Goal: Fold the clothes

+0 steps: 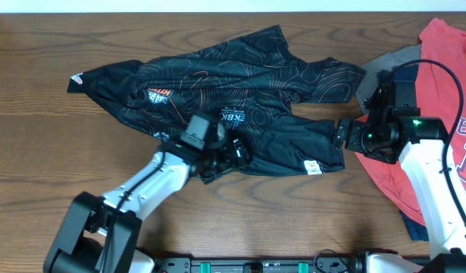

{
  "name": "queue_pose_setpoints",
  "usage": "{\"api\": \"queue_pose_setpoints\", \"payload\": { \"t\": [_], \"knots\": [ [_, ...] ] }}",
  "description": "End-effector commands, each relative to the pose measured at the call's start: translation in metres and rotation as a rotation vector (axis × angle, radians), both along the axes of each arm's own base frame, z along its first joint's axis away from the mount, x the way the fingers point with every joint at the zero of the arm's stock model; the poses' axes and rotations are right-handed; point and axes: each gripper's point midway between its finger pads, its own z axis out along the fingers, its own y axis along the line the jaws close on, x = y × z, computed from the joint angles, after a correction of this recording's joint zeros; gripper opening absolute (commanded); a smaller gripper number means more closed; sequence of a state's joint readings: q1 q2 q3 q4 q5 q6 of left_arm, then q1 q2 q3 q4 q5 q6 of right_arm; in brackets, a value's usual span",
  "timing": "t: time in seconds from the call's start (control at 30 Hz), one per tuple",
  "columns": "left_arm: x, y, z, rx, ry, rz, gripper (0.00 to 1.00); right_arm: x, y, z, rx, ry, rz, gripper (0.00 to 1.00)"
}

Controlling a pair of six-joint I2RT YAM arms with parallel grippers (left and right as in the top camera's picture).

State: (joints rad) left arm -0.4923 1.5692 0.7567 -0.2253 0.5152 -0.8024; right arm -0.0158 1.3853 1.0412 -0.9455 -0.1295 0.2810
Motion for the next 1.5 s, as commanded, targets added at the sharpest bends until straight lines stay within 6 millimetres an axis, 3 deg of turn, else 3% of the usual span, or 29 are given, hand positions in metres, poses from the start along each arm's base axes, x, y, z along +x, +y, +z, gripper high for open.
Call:
{"api": "queue_pose_setpoints", "payload": {
  "t": [0.0, 0.07, 0.43, 0.53, 0.67, 0.7, 0.77, 0.87, 1.07, 1.2, 1.23, 1.3, 1.37, 1.47],
  "knots": [
    [0.001, -0.002, -0.008, 0.058, -0.004, 0.074, 0.86, 0.002, -0.005, 0.006, -0.011, -0.019, -0.008, 0.99],
    [0.000, -0.010, -0.007, 0.057, -0.021, 0.069, 0.81, 0.002, -0.005, 0.006, -0.011, -0.019, -0.008, 0.99],
    [-0.012, -0.018, -0.042, 0.131, 0.056, 0.120, 0.78, 0.000, -0.005, 0.005, -0.011, -0.011, -0.008, 0.99],
    [-0.005, -0.023, -0.046, 0.115, 0.038, 0.121, 0.56, 0.000, -0.005, 0.005, -0.011, -0.011, -0.008, 0.99],
    [-0.004, -0.023, -0.047, 0.116, 0.036, 0.123, 0.06, -0.001, -0.005, 0.005, -0.012, -0.007, -0.008, 0.99],
    [-0.005, -0.020, -0.047, 0.122, 0.046, 0.127, 0.06, -0.001, -0.005, 0.005, -0.012, -0.005, -0.008, 0.99],
    [-0.008, -0.007, -0.048, 0.150, 0.079, 0.148, 0.06, -0.001, -0.006, 0.004, -0.019, -0.005, -0.002, 0.99],
    [-0.006, 0.028, -0.044, 0.210, 0.104, 0.173, 0.06, -0.002, -0.009, 0.004, -0.040, -0.002, -0.008, 0.99],
    [0.029, 0.135, -0.017, 0.304, 0.003, 0.286, 0.06, -0.002, -0.010, 0.004, -0.042, 0.000, -0.009, 0.99],
    [0.030, 0.191, -0.007, 0.304, 0.043, 0.459, 0.06, -0.002, -0.010, 0.004, -0.042, 0.000, -0.009, 0.99],
    [0.026, 0.196, -0.008, 0.295, 0.066, 0.479, 0.17, -0.002, -0.010, 0.004, -0.042, 0.001, -0.009, 0.99],
    [0.016, 0.198, -0.009, 0.252, 0.129, 0.496, 0.74, -0.003, -0.010, 0.003, -0.042, 0.003, -0.009, 0.99],
    [0.004, 0.188, -0.009, 0.206, 0.190, 0.475, 0.91, -0.003, -0.010, 0.004, -0.042, 0.002, -0.009, 0.99],
    [-0.012, 0.170, -0.010, 0.173, 0.261, 0.424, 0.96, -0.002, -0.010, 0.004, -0.042, -0.001, -0.009, 0.99]
  ]
}}
